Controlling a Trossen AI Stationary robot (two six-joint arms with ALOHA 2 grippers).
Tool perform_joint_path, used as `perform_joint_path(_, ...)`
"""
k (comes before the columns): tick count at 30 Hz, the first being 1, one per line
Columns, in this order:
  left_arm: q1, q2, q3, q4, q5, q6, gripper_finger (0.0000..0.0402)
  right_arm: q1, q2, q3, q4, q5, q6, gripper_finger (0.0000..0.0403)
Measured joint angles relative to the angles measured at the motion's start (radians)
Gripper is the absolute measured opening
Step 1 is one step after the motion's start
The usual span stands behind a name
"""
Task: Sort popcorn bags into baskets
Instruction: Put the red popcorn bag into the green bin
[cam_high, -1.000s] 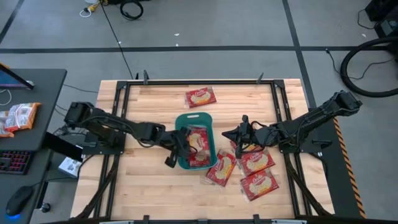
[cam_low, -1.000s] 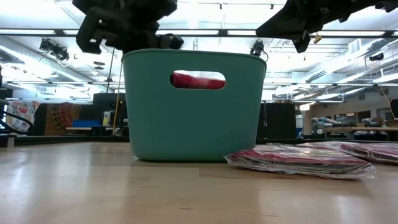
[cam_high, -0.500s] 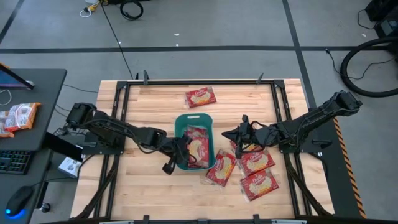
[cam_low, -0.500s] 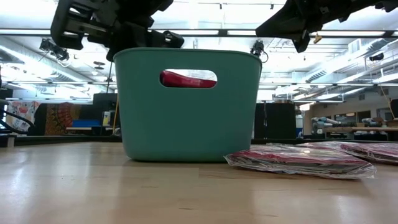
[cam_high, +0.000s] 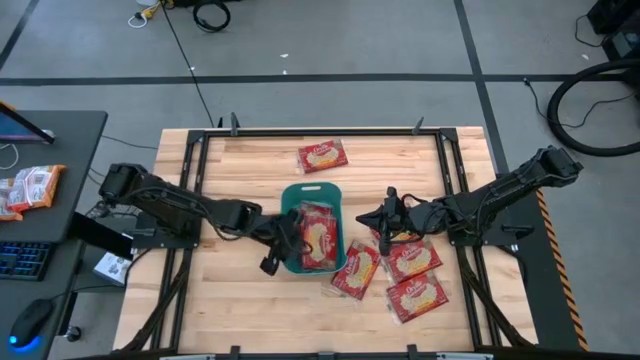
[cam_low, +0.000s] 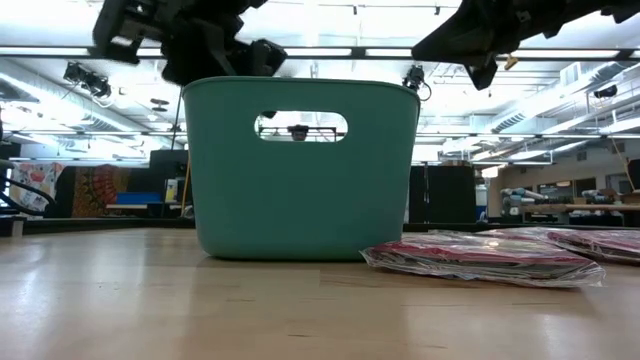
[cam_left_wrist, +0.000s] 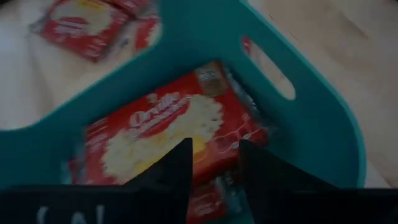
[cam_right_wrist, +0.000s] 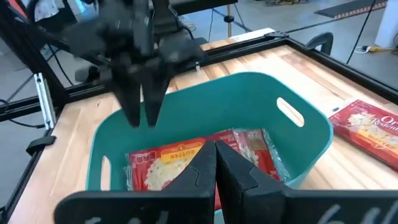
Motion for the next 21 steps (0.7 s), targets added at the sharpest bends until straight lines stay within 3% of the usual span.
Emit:
perform_joint_path(5,0.057,-0.090,-0.027,-0.001,0.016,-0.022,0.0123,-0.021,0.000,0.000,-0.027,-0.010,-0.010,0.0009)
perform_joint_path(11,0.097,-0.249,-0.208,0.158,0.009,-0.052,0.0090,-0.110,0.000,0.000,-0.114,-0.058,0.027,0.0009)
perform_joint_path(17,0.132,-0.413,-0.298,0.228,-0.037,-0.096,0.0070,-0.266,0.000,0.000,-0.225,-0.104,0.004,0.0009)
perform_joint_path(21,0.162,-0.518,-0.353,0.270,-0.053,-0.109,0.0069,-0.401,0.001,0.000,-0.262,-0.196,-0.050,0.0009)
